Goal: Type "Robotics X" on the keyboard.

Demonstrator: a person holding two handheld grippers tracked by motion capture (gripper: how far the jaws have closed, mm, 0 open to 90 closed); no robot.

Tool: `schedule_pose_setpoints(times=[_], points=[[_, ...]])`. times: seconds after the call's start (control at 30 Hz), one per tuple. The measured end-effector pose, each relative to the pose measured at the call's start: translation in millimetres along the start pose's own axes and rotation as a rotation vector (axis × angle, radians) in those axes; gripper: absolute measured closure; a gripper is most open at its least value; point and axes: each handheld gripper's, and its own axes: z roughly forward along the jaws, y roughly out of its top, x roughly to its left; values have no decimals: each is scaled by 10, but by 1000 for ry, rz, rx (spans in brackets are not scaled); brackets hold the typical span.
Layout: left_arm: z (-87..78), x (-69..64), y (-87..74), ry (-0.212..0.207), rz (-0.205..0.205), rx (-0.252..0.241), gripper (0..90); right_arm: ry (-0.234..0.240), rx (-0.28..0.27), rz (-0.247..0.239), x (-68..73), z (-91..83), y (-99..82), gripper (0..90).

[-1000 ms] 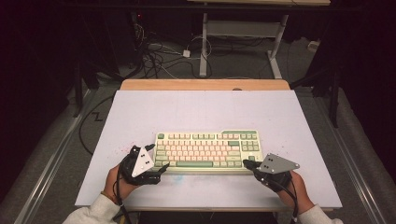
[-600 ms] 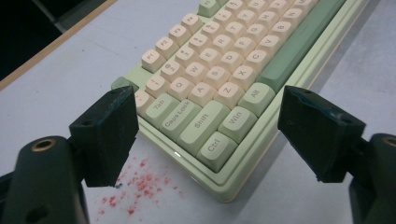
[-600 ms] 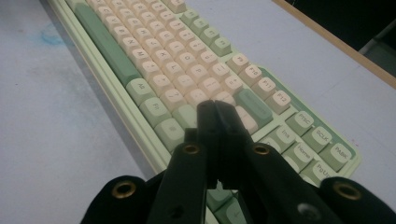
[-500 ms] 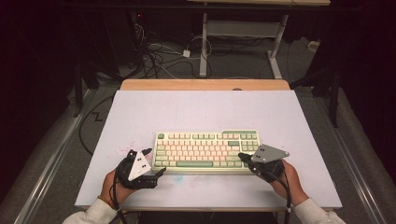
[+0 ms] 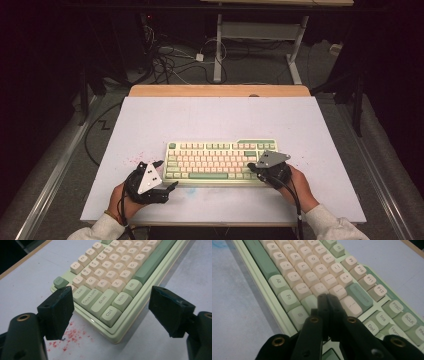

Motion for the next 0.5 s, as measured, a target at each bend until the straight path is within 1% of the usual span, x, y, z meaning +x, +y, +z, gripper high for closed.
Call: schedule_pose_setpoints(times=[0.13,0.23,0.27,0.37,0.47,0.5], points=[[1,-2,2,-1,2,1,197,1,11,1,3,31,-2,900],[-9,5,8,-1,-3,-5,198,2,12,-5,3,40,-3,900],[-16,9,13,1,-7,-8,200,9,19,-5,1,47,-9,900],[-42,23,33,2,-22,-18,215,6,14,15,10,54,-32,900],[-71,46,47,-5,-40,-35,252,3,14,13,24,49,-34,900],[-81,61,53,-6,-51,-41,290,1,12,16,27,50,-35,900]])
